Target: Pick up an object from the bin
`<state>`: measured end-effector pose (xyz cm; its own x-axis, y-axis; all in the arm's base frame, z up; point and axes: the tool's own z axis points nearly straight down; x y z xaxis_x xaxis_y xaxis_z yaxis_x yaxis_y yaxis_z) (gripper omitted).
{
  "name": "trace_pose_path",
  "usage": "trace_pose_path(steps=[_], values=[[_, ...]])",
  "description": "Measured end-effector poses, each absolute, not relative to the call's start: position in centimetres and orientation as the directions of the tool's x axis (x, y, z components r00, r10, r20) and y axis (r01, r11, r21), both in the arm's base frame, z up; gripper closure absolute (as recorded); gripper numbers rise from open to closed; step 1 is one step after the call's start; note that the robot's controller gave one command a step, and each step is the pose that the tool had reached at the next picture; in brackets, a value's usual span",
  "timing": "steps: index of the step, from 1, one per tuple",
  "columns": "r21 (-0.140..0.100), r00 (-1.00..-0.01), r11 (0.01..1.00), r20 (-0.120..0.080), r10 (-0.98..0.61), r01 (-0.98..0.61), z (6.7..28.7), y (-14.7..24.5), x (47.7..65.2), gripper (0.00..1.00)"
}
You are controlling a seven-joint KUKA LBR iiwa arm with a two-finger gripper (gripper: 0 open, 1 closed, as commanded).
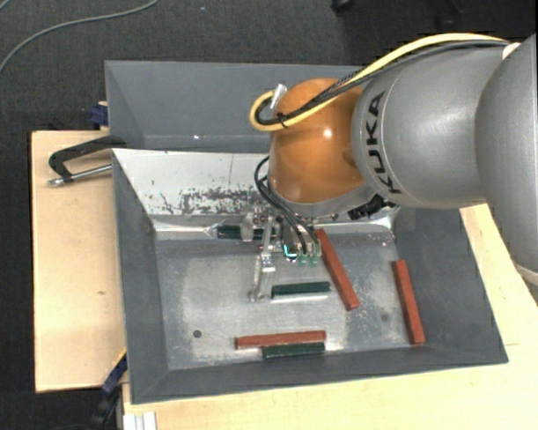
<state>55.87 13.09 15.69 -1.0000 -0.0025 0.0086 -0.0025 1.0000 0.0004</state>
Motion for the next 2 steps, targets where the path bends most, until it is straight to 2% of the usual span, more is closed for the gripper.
trace_pose_path(steps=[1,2], values=[[-0.002,-0.998,0.998,0.007,-0.058,-0.058,6.64,6.42,52.69,0.0],[0.002,-0.998,0.998,-0.001,-0.062,-0.062,7.06,6.82,52.91,1.0]])
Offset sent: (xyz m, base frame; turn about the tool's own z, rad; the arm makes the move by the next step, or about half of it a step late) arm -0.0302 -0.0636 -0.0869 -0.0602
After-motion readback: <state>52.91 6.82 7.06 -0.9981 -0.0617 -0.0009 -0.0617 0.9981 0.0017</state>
